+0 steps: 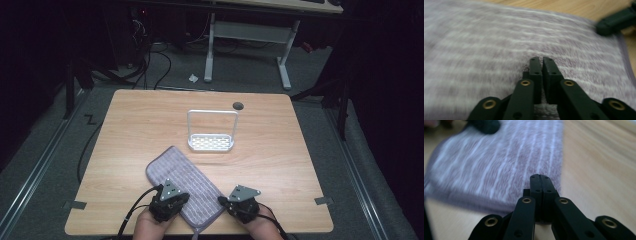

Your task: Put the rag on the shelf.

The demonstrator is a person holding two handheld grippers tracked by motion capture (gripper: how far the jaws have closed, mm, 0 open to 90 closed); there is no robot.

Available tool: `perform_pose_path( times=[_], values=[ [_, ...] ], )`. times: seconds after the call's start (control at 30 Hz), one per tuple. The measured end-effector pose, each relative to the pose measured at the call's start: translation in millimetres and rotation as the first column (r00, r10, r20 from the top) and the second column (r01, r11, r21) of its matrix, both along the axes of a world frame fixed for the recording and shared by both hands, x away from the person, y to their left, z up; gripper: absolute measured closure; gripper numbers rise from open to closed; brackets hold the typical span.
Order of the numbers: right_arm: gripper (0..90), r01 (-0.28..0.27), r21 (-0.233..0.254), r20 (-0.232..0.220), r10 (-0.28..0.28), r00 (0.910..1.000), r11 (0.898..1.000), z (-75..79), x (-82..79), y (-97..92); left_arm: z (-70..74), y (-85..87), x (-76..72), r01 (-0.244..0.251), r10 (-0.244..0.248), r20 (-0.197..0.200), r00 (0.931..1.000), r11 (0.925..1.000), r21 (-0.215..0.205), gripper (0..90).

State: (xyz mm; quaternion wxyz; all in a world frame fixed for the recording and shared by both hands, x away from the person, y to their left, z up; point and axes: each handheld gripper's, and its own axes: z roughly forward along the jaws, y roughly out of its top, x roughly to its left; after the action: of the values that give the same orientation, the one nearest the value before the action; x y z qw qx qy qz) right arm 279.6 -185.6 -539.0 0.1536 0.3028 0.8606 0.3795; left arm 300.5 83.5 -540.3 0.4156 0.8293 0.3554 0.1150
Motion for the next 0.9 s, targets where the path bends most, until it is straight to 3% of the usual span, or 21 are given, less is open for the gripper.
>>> perform_pose_path(
  times=[0.07, 0.17, 0.2, 0.3, 0.4, 0.43, 0.47, 0.53, 0.6, 0.7, 0.8, 0.83, 0.9],
  values=[
    [90.0, -0.005, 0.025, -0.027, 0.006, 0.9996, 1.000, 0.1, -13.6, -5.1, 1.3, 0.5, -1.3, -0.011, 0.010, -0.010, 0.9999, 0.9997, -0.022, 77.3],
    [89.7, -0.007, 0.064, -0.003, 0.007, 1.0000, 0.998, 9.7, -19.0, -5.3, 5.8, 6.8, -5.6, -0.031, 0.031, 0.002, 0.9995, 0.9987, -0.041, 65.8],
    [89.6, -0.002, 0.080, 0.008, 0.001, 1.0000, 0.997, 14.9, -12.8, -2.7, 6.4, 9.7, -6.4, -0.045, 0.045, 0.005, 0.9990, 0.9977, -0.050, 63.0],
    [89.5, -0.004, 0.067, 0.027, 0.002, 0.9996, 0.998, 21.6, 21.2, 15.7, 5.1, 17.4, -4.7, -0.080, 0.080, -0.008, 0.9968, 0.9962, -0.035, 60.7],
    [89.5, 0.012, 0.039, 0.013, -0.012, 0.9998, 0.999, 19.2, 63.4, 38.4, 2.6, 20.7, -1.7, -0.086, 0.085, -0.024, 0.9961, 0.9957, -0.035, 62.1],
    [89.5, 0.012, 0.039, 0.013, -0.012, 0.9998, 0.999, 19.2, 63.4, 38.4, 2.6, 20.7, -1.7, -0.086, 0.085, -0.024, 0.9961, 0.9957, -0.035, 63.6],
    [89.6, 0.024, 0.019, -0.006, -0.024, 0.9997, 1.000, 15.9, 86.3, 50.5, 2.0, 19.5, -2.0, -0.077, 0.077, -0.021, 0.9968, 0.9969, -0.019, 64.7],
    [89.8, 0.025, -0.007, -0.036, -0.025, 0.9990, 1.000, 9.5, 99.3, 56.6, 1.5, 19.6, -2.9, -0.061, 0.061, -0.025, 0.9978, 0.9980, -0.017, 64.9],
    [90.0, 0.017, -0.014, -0.034, -0.017, 0.9993, 1.000, 5.7, 95.7, 54.8, 1.5, 20.1, -3.9, -0.050, 0.049, -0.041, 0.9980, 0.9982, -0.032, 65.4],
    [90.0, 0.013, -0.008, -0.031, -0.014, 0.9994, 1.000, 4.5, 77.4, 42.2, 1.3, 17.6, -5.9, -0.015, 0.013, -0.058, 0.9982, 0.9989, -0.045, 66.1],
    [90.0, 0.021, -0.002, -0.030, -0.022, 0.9993, 1.000, 3.4, 57.5, 24.8, -0.1, 12.1, -4.5, 0.001, -0.004, -0.055, 0.9985, 0.9985, -0.054, 66.3],
    [90.0, 0.021, -0.002, -0.030, -0.022, 0.9993, 1.000, 3.4, 57.5, 24.8, -0.1, 12.1, -4.5, 0.001, -0.004, -0.055, 0.9985, 0.9985, -0.054, 66.5],
    [90.0, 0.047, -0.001, -0.024, -0.047, 0.9986, 0.999, 2.9, 42.4, 5.8, 0.4, -0.9, 7.5, 0.024, -0.027, -0.058, 0.9979, 0.9980, -0.058, 66.6]
  ],
)
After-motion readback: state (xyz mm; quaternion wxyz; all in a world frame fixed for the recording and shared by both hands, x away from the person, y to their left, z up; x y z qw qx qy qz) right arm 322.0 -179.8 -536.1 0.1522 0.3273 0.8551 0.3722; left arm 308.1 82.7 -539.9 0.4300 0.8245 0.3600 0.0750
